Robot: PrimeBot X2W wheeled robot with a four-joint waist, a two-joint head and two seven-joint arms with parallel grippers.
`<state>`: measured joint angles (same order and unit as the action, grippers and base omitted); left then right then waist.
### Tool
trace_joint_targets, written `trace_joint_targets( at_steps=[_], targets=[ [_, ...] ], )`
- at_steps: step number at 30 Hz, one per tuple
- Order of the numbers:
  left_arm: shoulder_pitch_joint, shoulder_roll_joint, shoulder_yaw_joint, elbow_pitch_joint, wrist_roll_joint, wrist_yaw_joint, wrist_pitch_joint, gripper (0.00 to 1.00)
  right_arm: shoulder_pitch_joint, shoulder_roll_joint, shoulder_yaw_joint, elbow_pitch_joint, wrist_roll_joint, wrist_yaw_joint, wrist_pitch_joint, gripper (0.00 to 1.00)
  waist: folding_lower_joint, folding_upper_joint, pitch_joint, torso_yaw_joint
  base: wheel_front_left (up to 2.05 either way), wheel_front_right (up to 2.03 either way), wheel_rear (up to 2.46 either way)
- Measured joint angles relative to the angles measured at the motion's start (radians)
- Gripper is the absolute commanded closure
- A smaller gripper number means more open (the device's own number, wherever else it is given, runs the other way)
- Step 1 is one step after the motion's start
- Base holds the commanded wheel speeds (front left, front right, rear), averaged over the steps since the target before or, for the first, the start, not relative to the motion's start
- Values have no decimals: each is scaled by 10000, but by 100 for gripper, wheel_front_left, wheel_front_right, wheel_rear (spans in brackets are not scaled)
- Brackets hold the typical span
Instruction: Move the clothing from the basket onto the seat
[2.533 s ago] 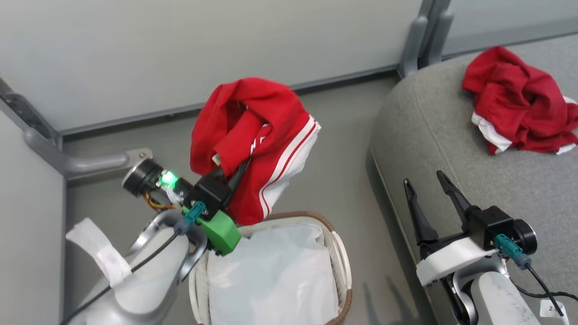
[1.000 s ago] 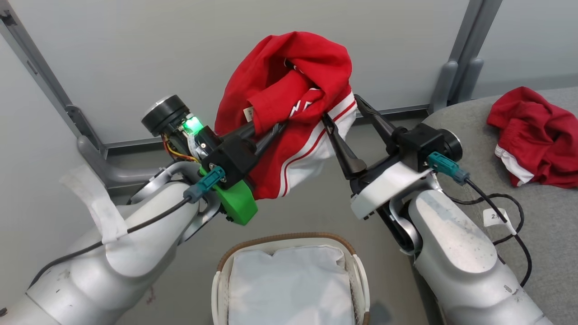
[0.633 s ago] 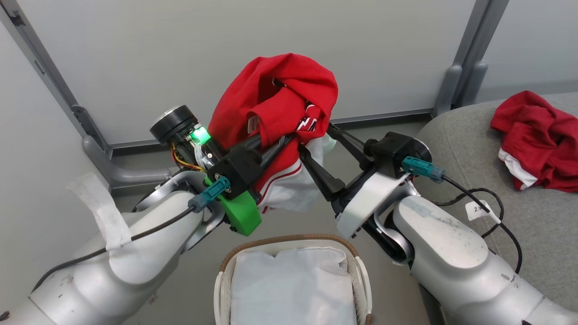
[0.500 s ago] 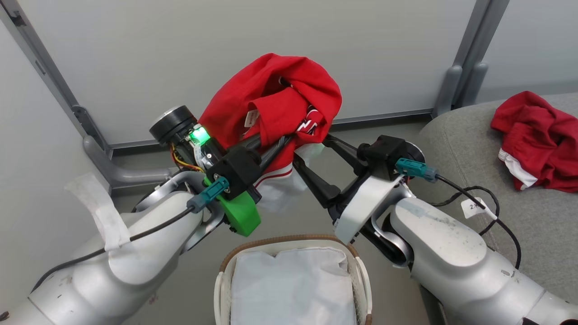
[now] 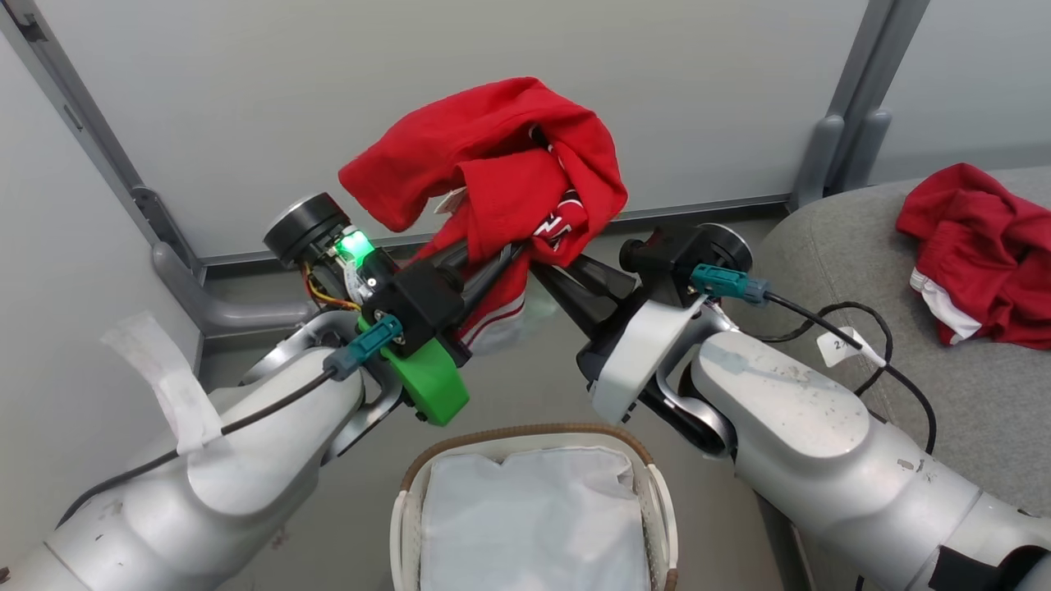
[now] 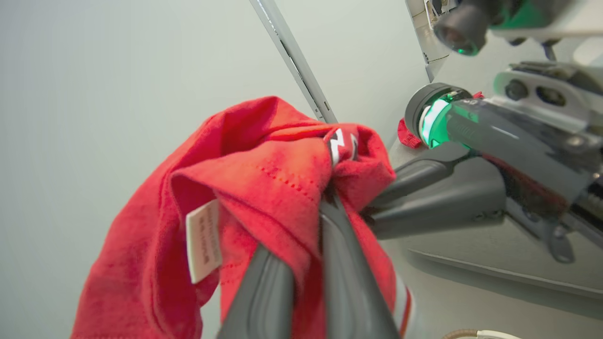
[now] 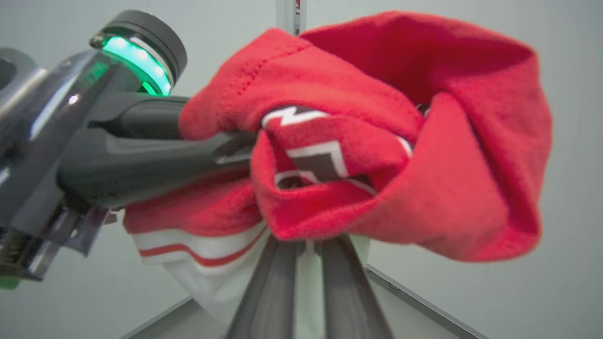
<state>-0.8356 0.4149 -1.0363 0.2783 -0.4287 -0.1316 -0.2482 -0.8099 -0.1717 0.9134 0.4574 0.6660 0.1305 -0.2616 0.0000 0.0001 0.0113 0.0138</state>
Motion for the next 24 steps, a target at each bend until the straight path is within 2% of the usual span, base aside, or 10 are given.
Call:
trace_joint_targets(
  at_steps=[17,18,21,22,24],
  targets=[
    [226,297,504,290,-713,40,-81,100,507,207,-1365,46,-1007,4,-2,100,0,0,41,-115,0,0,0],
    [252,307,535,299,-727,52,-81,89,538,213,-1448,35,-1055,4,-2,100,0,0,46,-120,0,0,0],
    [302,332,612,251,-759,84,-88,12,621,265,-1778,-40,-1262,4,-2,100,0,0,62,-135,0,0,0],
    [365,330,644,182,-759,92,-96,0,638,291,-1877,-65,-1358,4,-2,100,0,0,66,-139,0,0,0],
    [558,290,675,71,-803,121,-100,0,707,324,-2079,-123,-1522,4,-2,100,0,0,69,-142,0,0,0]
  ],
)
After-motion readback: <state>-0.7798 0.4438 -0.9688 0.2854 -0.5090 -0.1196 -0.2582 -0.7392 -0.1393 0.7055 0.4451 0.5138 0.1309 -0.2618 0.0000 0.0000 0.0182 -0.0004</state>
